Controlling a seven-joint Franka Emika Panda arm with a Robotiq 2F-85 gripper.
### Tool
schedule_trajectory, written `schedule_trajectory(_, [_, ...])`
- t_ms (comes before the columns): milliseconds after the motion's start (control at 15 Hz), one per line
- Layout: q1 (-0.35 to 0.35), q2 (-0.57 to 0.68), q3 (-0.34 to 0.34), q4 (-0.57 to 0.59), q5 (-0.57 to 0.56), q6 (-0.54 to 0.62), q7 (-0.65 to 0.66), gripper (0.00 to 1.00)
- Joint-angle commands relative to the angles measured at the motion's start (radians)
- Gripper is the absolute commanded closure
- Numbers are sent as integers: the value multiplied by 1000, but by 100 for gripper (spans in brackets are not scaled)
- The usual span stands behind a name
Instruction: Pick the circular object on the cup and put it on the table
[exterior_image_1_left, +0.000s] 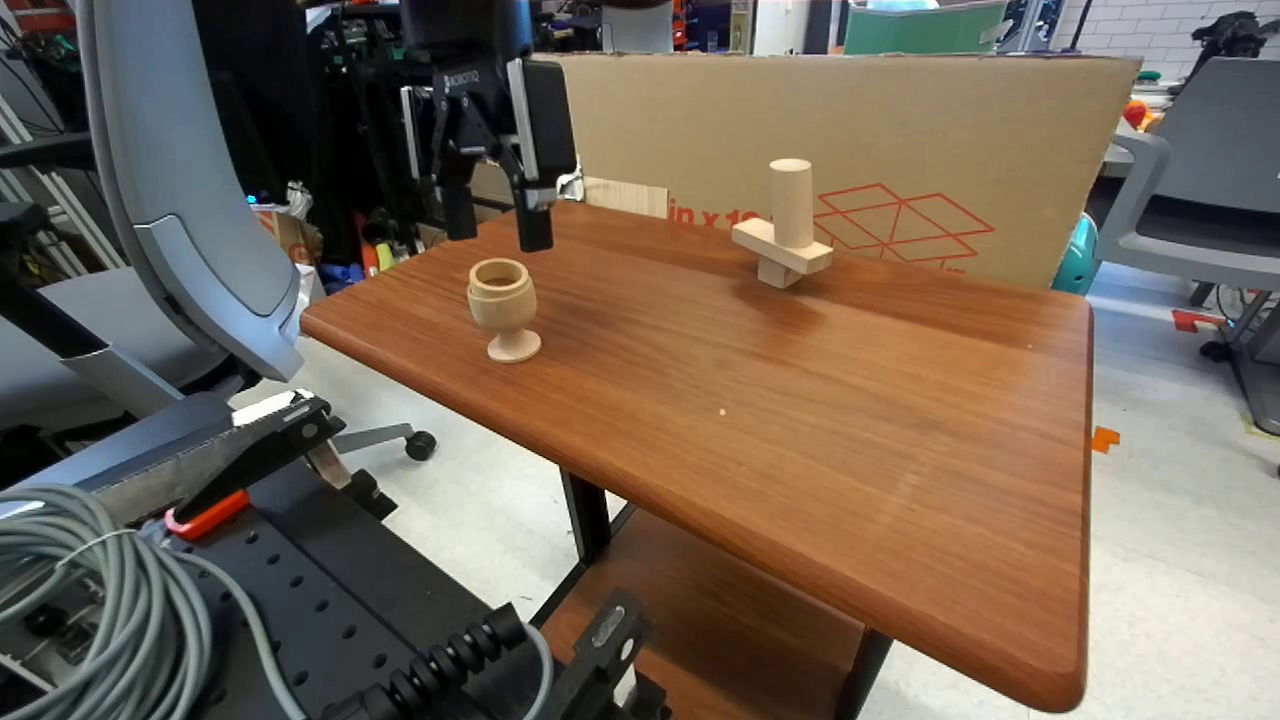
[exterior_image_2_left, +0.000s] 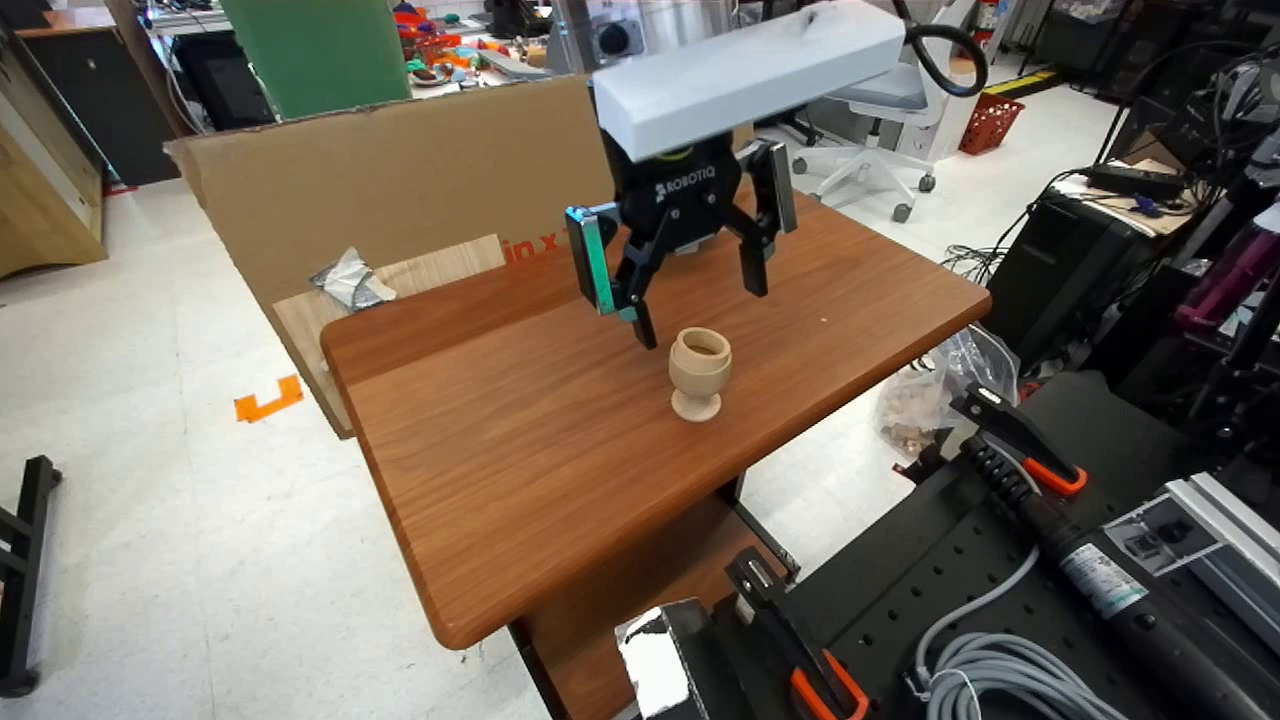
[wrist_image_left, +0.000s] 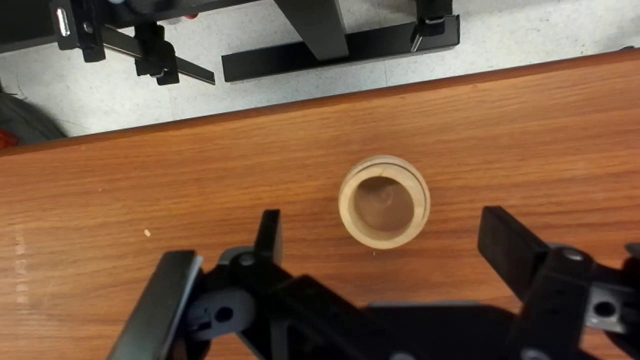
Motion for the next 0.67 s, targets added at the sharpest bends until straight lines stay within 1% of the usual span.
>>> schedule_trajectory(0, [22, 9, -27, 3, -7, 10, -28, 0])
schedule_trajectory(400, [33, 22, -37, -4, -37, 12, -24, 0])
schedule_trajectory(467, [36, 28, -40, -3, -45, 10, -18, 3])
schedule_trajectory(533, [39, 33, -42, -1, -53, 9, -15, 12])
schedule_trajectory(600, [42, 39, -45, 1, -65, 9, -11, 15])
